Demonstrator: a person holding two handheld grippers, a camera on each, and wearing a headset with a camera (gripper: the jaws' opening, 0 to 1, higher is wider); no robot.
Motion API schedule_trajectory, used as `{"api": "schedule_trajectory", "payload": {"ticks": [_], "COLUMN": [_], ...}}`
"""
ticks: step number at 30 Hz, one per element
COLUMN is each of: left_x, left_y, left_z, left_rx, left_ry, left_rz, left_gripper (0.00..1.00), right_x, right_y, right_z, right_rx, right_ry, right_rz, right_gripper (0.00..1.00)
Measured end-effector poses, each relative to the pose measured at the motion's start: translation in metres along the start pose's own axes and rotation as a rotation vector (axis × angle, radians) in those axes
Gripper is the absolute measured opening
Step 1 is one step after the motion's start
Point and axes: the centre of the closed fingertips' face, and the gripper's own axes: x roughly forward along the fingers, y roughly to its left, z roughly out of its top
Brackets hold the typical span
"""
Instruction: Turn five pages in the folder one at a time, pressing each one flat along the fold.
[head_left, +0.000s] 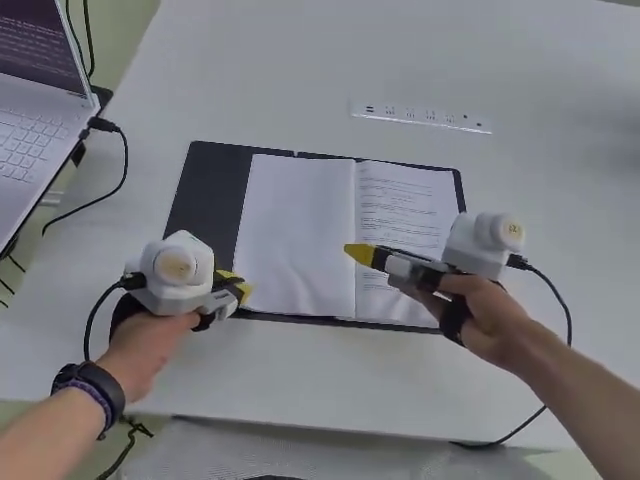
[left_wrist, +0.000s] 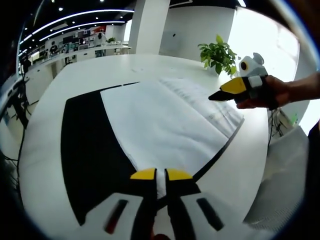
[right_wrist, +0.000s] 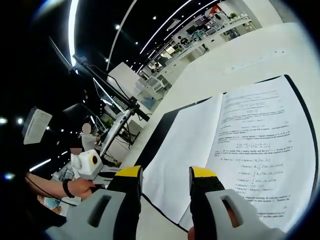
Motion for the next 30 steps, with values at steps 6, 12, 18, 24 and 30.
{"api": "schedule_trajectory", "payload": {"ticks": [6,12,18,24,30], "left_x": [-0.001,-0.003,-0.004,-0.004,-0.003], "left_y": [0.0,-0.001,-0.001,-0.001,0.001], "left_z": [-0.011,-0.011,-0.011,-0.012,-0.012], "left_rx": [-0.011,-0.01,-0.009,0.02,0.005], "left_ry": [0.032,0.034,0.037,0.045,0.043], "left_rz": [0.016,0.019,0.022,0.027,0.034], "left_gripper": [0.0,0.0,0.0,0.0,0.0], "right_x": [-0.001,0.0,0.003,0.007,0.014], "right_y": [-0.004,-0.007,-0.009,-0.012,-0.02], "right_z": [0.0,0.003,0.013,0.026,0.031], "right_rx": [0.001,-0.004,-0.015,-0.027,-0.07], "right_ry": [0.002,0.002,-0.008,-0.024,-0.011], "right_rz": [-0.001,0.001,0.007,0.013,0.003], "right_gripper": [0.35,0.34,0.3,0.28,0.24]}}
